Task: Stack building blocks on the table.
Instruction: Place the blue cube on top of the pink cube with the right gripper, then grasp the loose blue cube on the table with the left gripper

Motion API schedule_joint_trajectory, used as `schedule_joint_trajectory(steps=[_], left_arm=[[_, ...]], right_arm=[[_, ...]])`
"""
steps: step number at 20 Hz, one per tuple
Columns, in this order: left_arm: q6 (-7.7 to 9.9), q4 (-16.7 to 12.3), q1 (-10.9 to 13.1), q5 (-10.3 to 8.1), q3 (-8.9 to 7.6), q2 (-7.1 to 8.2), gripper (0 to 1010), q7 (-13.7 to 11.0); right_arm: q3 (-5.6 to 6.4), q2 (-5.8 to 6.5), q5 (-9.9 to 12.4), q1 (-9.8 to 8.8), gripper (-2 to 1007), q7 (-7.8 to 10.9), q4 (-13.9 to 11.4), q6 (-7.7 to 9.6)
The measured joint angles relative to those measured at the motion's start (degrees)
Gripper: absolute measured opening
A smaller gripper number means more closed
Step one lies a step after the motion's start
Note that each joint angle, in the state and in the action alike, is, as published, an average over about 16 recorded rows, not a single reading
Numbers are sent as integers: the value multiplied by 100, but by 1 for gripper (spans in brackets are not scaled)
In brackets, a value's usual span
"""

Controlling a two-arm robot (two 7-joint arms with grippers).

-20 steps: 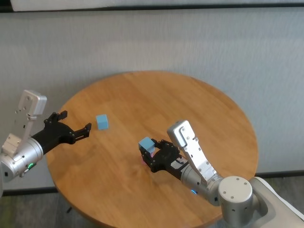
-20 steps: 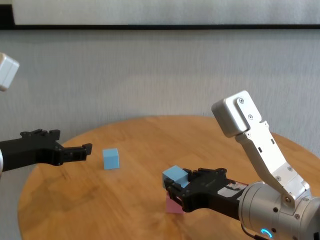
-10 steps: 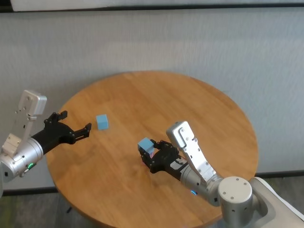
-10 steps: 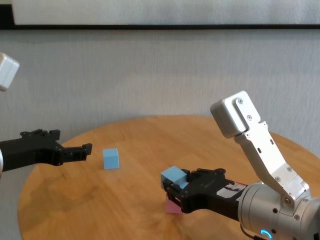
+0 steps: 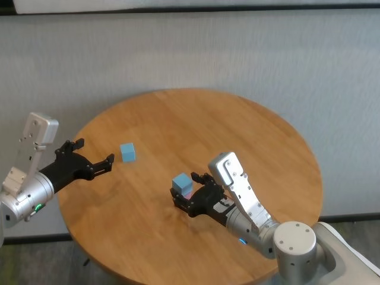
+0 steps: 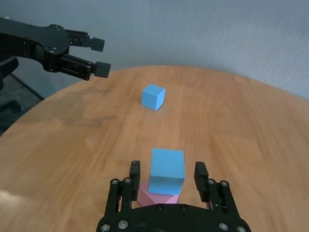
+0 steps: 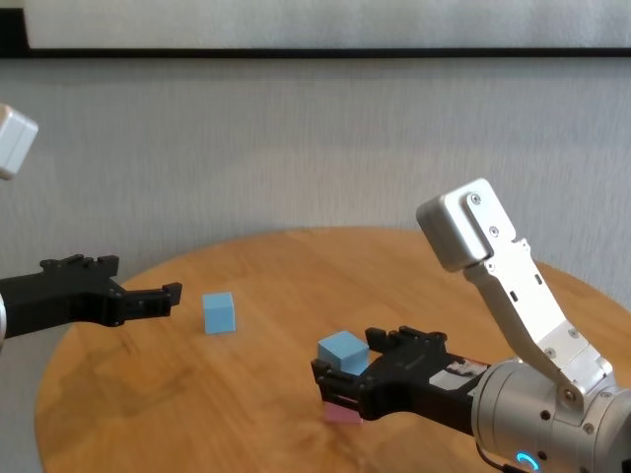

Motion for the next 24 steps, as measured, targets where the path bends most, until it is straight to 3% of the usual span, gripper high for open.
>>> schedule_joint_trajectory(steps=[7, 12, 24], left_arm=[[0, 0, 0, 0, 0, 0, 1000, 0], [0, 0, 0, 0, 0, 0, 1000, 0], [0, -3, 1, -1, -2, 0, 1000, -7]], right_arm=[[146, 30, 148, -14, 871, -12, -195, 11], [359, 75, 317, 41, 967, -73, -247, -18], [923, 246, 495, 393, 1005, -342, 334, -175]])
